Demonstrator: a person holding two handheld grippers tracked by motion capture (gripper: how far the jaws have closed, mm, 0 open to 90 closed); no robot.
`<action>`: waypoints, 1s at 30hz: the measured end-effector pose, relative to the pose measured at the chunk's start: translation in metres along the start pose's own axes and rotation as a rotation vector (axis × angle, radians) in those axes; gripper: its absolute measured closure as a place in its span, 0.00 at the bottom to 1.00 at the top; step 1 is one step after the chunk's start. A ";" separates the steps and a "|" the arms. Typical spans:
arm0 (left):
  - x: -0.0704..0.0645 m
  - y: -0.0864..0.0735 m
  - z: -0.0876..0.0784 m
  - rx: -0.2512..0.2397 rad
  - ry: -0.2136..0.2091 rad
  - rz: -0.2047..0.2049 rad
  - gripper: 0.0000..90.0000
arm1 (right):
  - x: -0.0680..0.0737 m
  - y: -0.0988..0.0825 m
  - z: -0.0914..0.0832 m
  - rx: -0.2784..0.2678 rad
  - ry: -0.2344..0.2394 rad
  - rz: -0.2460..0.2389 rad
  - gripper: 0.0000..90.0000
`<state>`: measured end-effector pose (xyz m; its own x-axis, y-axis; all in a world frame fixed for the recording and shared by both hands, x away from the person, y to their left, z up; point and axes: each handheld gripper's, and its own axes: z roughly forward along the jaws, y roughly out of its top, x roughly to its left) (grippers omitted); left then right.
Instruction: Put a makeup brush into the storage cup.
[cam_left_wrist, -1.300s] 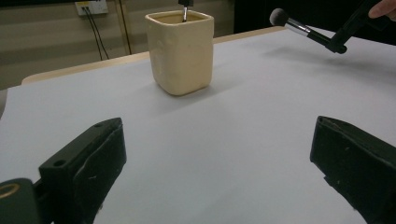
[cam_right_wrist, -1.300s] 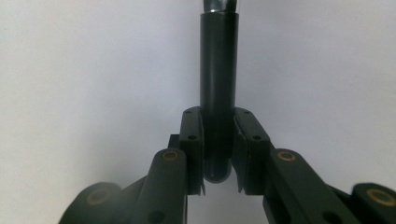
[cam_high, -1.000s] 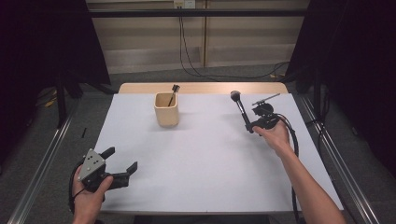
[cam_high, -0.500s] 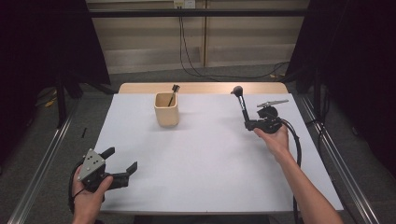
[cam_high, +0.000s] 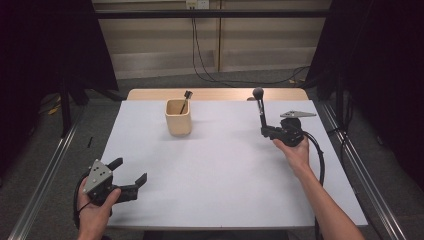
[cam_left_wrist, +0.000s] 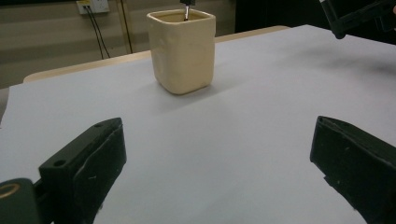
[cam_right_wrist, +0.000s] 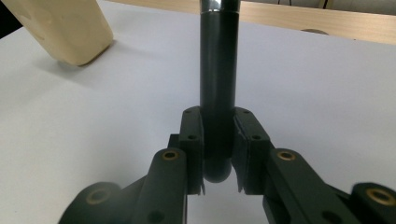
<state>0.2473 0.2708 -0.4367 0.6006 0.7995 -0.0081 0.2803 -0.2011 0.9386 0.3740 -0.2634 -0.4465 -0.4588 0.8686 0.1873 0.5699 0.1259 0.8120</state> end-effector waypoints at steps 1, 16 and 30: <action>0.001 0.000 0.000 -0.003 0.004 -0.002 0.04 | 0.001 -0.001 0.000 -0.001 0.004 -0.003 0.84; 0.000 0.000 -0.004 -0.008 0.014 -0.012 0.04 | 0.016 -0.008 -0.006 -0.104 0.095 -0.051 0.84; -0.002 0.000 -0.003 -0.012 -0.001 -0.020 0.04 | 0.040 -0.006 -0.016 -0.140 0.199 -0.085 0.84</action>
<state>0.2444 0.2708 -0.4353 0.5953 0.8030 -0.0275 0.2835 -0.1779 0.9423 0.3416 -0.2370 -0.4350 -0.6339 0.7447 0.2090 0.4298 0.1145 0.8957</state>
